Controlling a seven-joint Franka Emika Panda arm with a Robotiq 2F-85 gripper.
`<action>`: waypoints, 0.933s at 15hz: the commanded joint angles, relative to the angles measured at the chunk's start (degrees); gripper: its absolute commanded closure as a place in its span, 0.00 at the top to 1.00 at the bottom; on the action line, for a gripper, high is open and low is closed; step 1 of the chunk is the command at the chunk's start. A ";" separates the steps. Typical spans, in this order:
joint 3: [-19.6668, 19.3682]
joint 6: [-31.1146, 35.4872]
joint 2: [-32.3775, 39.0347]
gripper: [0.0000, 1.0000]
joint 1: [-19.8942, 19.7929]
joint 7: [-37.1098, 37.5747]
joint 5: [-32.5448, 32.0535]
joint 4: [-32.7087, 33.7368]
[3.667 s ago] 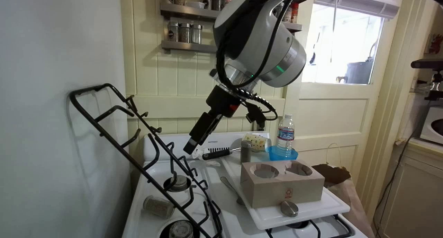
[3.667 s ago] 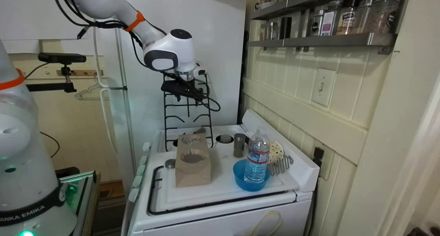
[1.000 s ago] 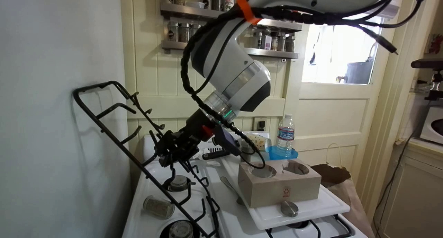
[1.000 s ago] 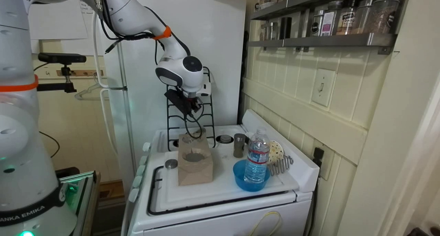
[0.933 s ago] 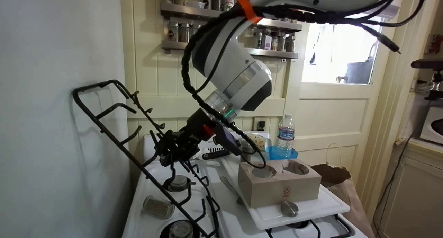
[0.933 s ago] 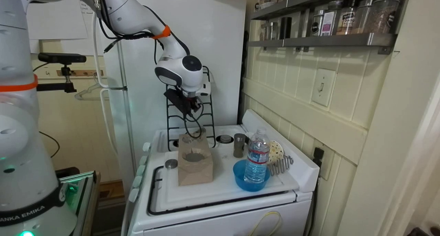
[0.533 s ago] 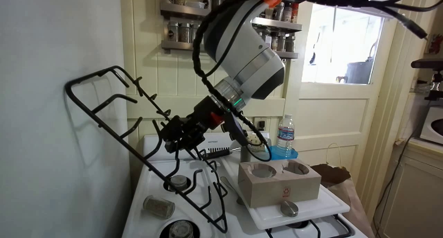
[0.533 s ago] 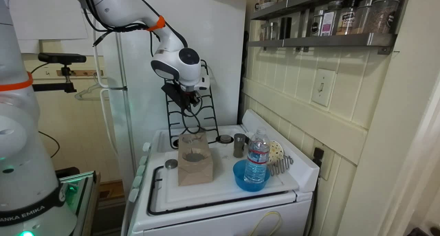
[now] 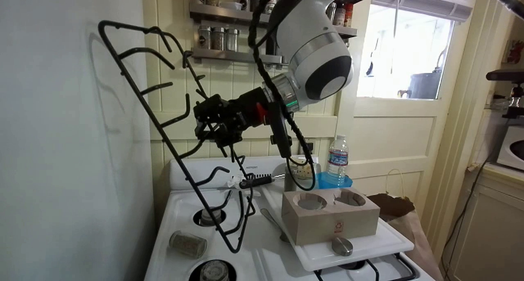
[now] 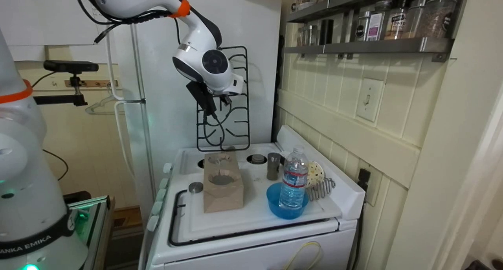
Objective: Move the gas stove plate forward
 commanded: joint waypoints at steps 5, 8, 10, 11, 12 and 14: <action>-0.32 6.03 -2.99 0.02 -2.16 -5.67 21.32 0.07; -0.13 10.88 -2.51 0.02 -2.91 -8.98 29.53 1.07; -0.12 9.89 -0.60 0.09 -3.14 -7.92 26.15 0.34; -0.13 10.36 -0.60 0.09 -3.29 -8.62 27.54 0.36; -0.13 10.42 -0.60 0.09 -3.36 -8.96 28.19 0.36; 0.21 13.24 -0.36 0.02 -2.49 -10.26 31.95 1.03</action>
